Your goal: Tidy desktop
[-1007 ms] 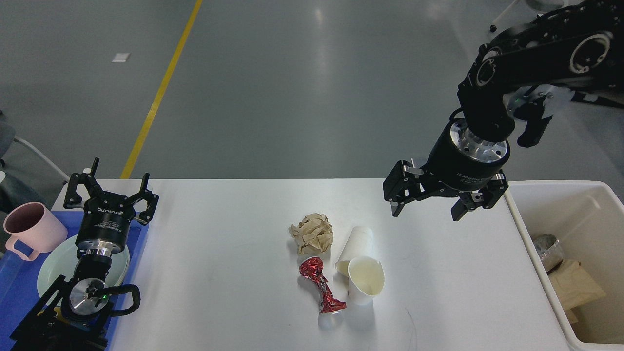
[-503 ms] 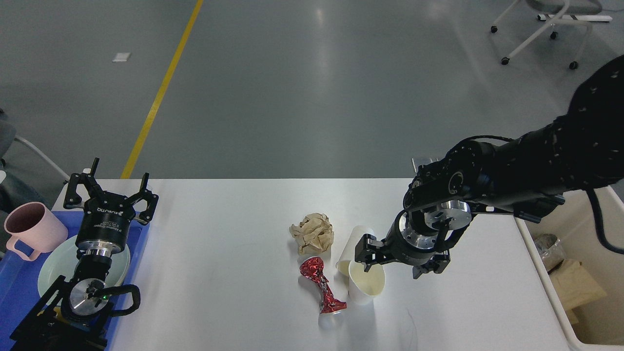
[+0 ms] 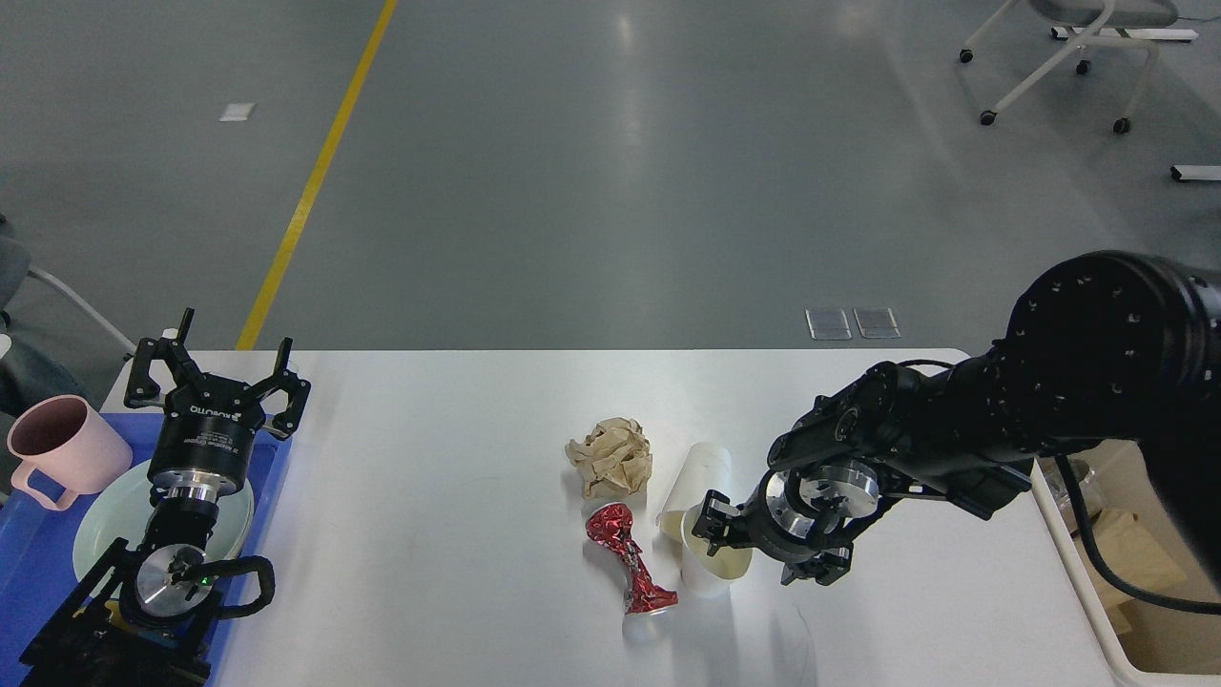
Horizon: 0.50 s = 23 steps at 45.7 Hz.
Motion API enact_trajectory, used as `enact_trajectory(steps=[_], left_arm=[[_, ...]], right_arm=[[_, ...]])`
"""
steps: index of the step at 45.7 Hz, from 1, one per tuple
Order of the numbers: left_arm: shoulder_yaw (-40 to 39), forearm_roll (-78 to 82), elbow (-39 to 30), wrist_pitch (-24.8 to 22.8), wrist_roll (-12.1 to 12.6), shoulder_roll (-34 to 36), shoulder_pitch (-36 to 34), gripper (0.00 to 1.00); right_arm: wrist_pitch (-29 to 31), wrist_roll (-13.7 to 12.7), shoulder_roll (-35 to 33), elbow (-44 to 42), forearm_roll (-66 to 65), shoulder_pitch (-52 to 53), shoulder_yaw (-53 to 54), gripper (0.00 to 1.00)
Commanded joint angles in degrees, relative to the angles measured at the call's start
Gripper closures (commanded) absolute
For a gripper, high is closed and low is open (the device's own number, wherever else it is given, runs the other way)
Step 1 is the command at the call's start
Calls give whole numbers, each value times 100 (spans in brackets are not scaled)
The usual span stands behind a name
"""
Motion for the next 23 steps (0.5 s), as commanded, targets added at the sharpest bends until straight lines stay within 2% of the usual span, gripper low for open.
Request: enact_trajectory(steps=[1, 3, 4, 10, 15, 23], left_arm=[[2, 0, 0, -1, -3, 0, 1, 3], [2, 0, 0, -1, -3, 0, 1, 3], [2, 0, 0, -1, -3, 0, 1, 4], [2, 0, 0, -1, -3, 0, 1, 3], [2, 0, 0, -1, -3, 0, 1, 4], [2, 0, 0, -1, -3, 0, 1, 3]], right_arm=[[6, 10, 25, 5, 202, -9, -14, 87], [-2, 10, 34, 14, 202, -9, -6, 98], [-3, 10, 43, 14, 211, -9, -6, 100], [-46, 27, 43, 23, 281, -18, -6, 100], [-432, 27, 43, 23, 536, -9, -6, 100], [-477, 18, 34, 40, 571, -9, -14, 100]])
